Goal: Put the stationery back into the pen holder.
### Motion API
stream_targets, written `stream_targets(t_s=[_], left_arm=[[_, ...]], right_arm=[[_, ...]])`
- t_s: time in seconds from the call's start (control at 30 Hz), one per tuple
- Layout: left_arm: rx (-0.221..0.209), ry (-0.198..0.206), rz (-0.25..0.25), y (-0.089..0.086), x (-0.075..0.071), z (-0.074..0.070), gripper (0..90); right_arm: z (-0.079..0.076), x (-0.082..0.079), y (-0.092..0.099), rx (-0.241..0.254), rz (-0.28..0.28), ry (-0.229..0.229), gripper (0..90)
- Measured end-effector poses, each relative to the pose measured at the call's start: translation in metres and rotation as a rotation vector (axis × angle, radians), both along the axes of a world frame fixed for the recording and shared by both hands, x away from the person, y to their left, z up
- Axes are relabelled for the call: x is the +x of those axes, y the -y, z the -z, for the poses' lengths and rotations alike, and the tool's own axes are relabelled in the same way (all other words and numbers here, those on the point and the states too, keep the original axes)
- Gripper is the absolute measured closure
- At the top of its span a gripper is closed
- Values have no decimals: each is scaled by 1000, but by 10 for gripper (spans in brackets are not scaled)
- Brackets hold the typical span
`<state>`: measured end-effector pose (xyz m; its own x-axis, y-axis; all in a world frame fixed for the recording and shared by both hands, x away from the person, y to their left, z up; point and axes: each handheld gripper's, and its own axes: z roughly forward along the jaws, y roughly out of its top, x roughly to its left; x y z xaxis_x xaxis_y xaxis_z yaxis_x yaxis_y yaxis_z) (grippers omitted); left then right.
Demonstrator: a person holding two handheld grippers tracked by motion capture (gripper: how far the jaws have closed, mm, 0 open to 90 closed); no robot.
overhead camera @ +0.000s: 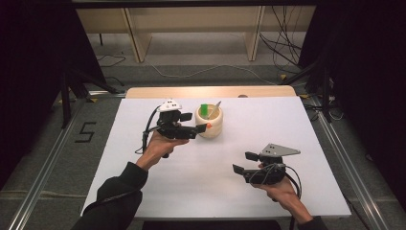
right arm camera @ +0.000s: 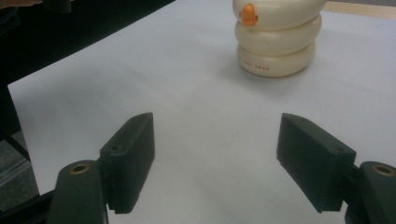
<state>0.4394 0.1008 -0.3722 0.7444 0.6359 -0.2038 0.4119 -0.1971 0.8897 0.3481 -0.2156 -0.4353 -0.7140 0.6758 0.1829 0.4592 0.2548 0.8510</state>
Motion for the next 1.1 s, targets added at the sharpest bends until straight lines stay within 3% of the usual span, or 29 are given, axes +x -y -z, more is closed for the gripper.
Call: stream_targets(t_s=[0.53,0.63,0.73,0.87,1.1], left_arm=[[-14,9,97,3,-30,12,172],[-31,8,103,1,-35,16,171],[-20,23,98,-1,-40,19,170],[-43,-2,108,-4,-46,24,171],[-33,-4,111,-6,-58,35,171]], right_arm=[[1,-1,-1,10,-8,-3,287],[1,-1,0,12,-6,-5,287],[2,-1,-1,13,-8,-4,287],[2,-2,-1,13,-9,-7,287],[2,-2,0,12,-8,-3,287]])
